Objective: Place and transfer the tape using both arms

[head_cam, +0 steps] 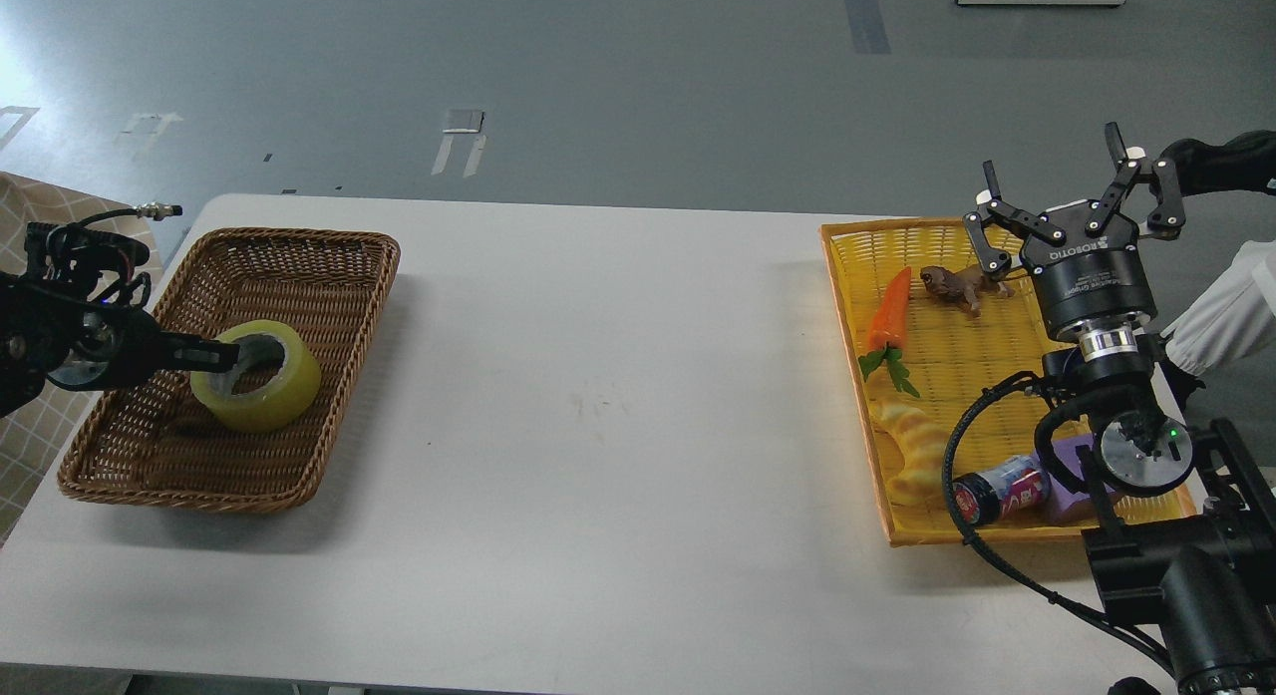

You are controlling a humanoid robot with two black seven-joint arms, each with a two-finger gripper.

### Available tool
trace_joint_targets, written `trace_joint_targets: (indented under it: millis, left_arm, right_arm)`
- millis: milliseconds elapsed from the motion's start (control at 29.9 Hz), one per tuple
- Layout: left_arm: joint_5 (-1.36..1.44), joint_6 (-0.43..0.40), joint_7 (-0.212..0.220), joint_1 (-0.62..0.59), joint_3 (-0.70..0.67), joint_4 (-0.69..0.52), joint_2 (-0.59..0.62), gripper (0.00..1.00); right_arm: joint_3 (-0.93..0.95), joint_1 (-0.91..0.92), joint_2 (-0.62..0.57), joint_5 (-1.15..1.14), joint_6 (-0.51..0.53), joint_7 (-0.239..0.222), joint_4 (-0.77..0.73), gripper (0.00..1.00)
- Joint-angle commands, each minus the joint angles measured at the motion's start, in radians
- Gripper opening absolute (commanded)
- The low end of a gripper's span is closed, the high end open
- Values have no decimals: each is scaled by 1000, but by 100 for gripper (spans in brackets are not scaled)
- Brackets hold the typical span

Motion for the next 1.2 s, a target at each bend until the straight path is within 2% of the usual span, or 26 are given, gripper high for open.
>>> trace_joint_targets:
  millis: [0, 334, 569, 669, 736, 836, 870, 903, 936, 1171]
  left_arm:
    - [-2, 2, -1, -1, -1, 0, 1, 63]
    - [-51, 5, -5, -22, -8, -21, 20, 72]
    - [-149, -7, -28, -172, -13, -98, 78, 76]
    - [-323, -25, -33, -292, -20, -109, 84, 80]
    - [-467, -85, -31, -385, -24, -101, 81, 81]
    - [-584, -109, -30, -438, -27, -101, 78, 84]
    - [-673, -109, -27, -461, -36, -101, 75, 87]
    - [-763, -109, -25, -471, -51, -101, 66, 95]
    - [-807, -109, -27, -472, -62, -101, 58, 97]
    - [-1041, -109, -34, -441, -175, -95, -49, 98]
  right_arm:
    - [0, 0, 0, 0, 0, 0, 0, 100]
    - [0, 1, 0, 0, 0, 0, 2, 100]
    - [0, 3, -1, 0, 0, 0, 5, 100]
    - [-1, 3, -8, -2, 0, -1, 8, 100]
    - [-3, 5, -9, -5, 0, -3, 15, 100]
    - [-3, 8, -9, -11, 0, -3, 18, 100]
    - [-3, 12, -12, -11, 0, -3, 20, 100]
    - [-1, 15, -12, -11, 0, -3, 20, 100]
    - [-1, 17, -12, -11, 0, -3, 22, 100]
    - [-1, 34, -43, -11, 0, -3, 57, 100]
